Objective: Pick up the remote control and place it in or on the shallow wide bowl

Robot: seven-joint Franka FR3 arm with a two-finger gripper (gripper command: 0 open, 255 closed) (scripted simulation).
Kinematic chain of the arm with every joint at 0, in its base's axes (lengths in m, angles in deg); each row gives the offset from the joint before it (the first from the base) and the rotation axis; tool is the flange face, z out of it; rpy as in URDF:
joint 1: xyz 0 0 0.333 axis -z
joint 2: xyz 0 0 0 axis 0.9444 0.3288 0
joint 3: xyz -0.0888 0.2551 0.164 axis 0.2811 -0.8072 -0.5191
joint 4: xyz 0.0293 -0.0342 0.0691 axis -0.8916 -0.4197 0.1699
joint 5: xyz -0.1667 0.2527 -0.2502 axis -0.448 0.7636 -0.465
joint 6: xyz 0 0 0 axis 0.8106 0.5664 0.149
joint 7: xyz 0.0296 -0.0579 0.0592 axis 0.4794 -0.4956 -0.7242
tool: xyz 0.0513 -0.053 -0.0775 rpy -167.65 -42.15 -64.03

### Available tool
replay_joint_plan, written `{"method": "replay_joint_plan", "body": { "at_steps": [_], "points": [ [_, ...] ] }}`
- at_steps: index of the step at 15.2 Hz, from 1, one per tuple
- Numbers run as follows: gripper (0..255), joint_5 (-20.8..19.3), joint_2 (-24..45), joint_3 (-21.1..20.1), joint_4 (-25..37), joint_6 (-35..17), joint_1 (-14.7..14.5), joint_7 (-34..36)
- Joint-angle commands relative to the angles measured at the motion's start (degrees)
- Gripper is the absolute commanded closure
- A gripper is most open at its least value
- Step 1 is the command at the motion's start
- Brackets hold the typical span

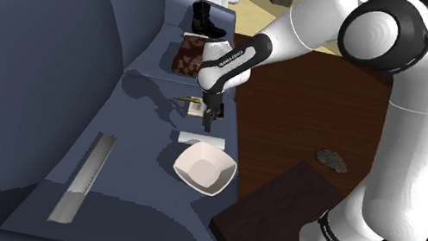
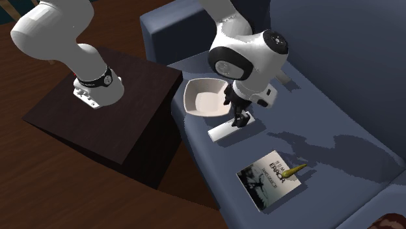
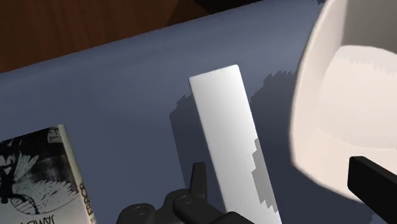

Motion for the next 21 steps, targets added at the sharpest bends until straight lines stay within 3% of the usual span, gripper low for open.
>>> {"method": "replay_joint_plan", "body": {
  "at_steps": [1, 6, 13, 21],
  "points": [
    [0, 0.0, 4.2, -0.6, 3.2, -0.8, 0.0, -1.3],
    [0, -0.3, 13.8, -1.9, 12.4, -1.0, -0.6, -3.2],
    [0, -0.3, 17.5, -1.8, 11.9, -5.3, -0.7, -3.2],
    [0, -0.3, 17.5, -1.8, 11.9, -5.3, -0.7, -3.2]
  ]
}}
